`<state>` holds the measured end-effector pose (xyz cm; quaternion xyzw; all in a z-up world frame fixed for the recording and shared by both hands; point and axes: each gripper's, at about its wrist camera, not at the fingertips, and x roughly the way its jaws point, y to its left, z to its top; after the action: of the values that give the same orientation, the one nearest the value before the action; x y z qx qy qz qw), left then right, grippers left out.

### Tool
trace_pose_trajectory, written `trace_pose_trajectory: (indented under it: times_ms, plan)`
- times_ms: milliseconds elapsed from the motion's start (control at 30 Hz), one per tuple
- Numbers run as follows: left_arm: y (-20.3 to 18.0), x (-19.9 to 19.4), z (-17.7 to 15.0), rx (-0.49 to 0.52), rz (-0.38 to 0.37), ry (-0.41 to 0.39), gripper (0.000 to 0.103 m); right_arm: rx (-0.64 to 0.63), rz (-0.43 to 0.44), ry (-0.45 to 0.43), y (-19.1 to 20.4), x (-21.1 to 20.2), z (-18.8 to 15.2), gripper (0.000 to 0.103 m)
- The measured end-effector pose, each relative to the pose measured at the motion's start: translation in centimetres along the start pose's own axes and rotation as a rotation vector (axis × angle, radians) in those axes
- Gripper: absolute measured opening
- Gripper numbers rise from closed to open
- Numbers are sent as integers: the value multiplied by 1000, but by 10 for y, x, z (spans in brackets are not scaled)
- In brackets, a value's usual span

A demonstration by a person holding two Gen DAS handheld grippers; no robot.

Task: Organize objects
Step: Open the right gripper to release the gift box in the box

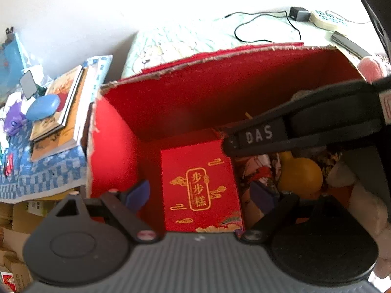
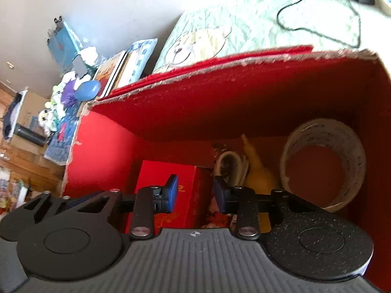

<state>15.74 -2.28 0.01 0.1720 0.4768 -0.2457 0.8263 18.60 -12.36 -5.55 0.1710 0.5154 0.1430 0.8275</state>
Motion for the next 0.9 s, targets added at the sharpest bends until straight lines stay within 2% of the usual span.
trace_pose_trajectory:
  times_ms: [333,400,633,733,800,900]
  plan:
    - [1,-11,-5,-39,15,-28,91,27,-78,-90,-3,-32,-17,36]
    - [0,-15,-6,-43,17,-35,91,37,-76,-103,-5,-41,-21,39]
    - [-4,-27,-9,-59,12,-52,93,24,-170,-149,-3,-63,-35,45]
    - [-7,-32,-11,-71,-1,-56,93,21,-188,-161,-1,-71,-40,47]
    - [-7,-35,-13,-81,-10,-57,93,16,-197,-167,0,-77,-44,53]
    - [-10,-43,-16,-92,-17,-73,93,4,-208,-185,4,-85,-50,54]
